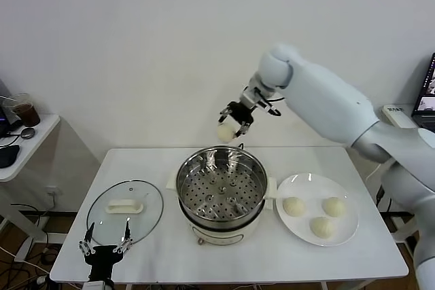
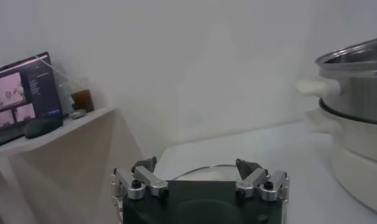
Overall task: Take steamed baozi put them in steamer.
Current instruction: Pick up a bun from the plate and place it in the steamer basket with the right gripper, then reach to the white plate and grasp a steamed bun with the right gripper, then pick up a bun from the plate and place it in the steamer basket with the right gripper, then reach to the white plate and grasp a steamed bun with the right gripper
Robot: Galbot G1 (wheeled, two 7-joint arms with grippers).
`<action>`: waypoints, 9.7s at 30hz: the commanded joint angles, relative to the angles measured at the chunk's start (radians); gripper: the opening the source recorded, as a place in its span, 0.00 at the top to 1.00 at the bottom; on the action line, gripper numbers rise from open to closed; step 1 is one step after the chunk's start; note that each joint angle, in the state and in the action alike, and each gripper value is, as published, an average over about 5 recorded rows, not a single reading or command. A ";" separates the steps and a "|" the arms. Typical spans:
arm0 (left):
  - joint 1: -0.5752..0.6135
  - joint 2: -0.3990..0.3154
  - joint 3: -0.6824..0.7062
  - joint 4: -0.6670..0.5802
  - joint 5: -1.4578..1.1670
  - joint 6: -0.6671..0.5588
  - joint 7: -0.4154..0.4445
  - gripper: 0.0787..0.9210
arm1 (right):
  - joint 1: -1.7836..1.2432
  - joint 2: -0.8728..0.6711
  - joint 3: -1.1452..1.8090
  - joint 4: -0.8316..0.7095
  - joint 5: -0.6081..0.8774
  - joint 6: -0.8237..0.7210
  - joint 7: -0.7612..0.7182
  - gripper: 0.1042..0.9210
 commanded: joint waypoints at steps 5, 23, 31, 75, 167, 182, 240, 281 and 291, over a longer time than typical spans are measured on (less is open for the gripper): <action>0.004 0.000 0.005 0.001 0.001 -0.001 -0.001 0.12 | -0.012 0.036 -0.076 0.051 -0.207 0.238 0.098 0.41; 0.002 0.003 0.030 0.006 -0.030 0.000 0.002 0.12 | -0.079 0.069 -0.087 -0.047 -0.219 0.237 0.093 0.41; 0.001 0.003 0.028 0.007 -0.034 0.001 0.004 0.12 | -0.108 0.093 -0.077 -0.095 -0.222 0.237 0.096 0.41; -0.008 0.031 0.011 0.035 -0.043 0.013 0.020 0.12 | -0.019 -0.541 0.023 0.419 0.359 -1.179 -0.105 0.12; -0.011 0.017 -0.014 0.024 -0.034 0.042 0.034 0.12 | -0.304 -0.499 0.128 0.297 0.087 -1.062 -0.065 0.45; -0.001 0.024 -0.013 -0.046 -0.017 0.063 0.028 0.12 | 0.279 -0.292 -0.218 0.357 0.491 -1.212 -0.118 0.45; -0.011 -0.003 0.020 -0.055 -0.040 0.060 0.021 0.12 | -0.010 0.136 -0.317 0.164 0.429 -1.315 0.110 0.19; 0.034 0.001 0.008 -0.045 -0.078 0.060 0.034 0.12 | -0.615 -0.843 0.233 0.569 -0.025 -0.919 -0.145 0.12; 0.028 0.001 0.008 -0.025 -0.070 0.058 0.032 0.12 | -0.661 -0.780 0.271 0.473 -0.073 -0.914 -0.126 0.12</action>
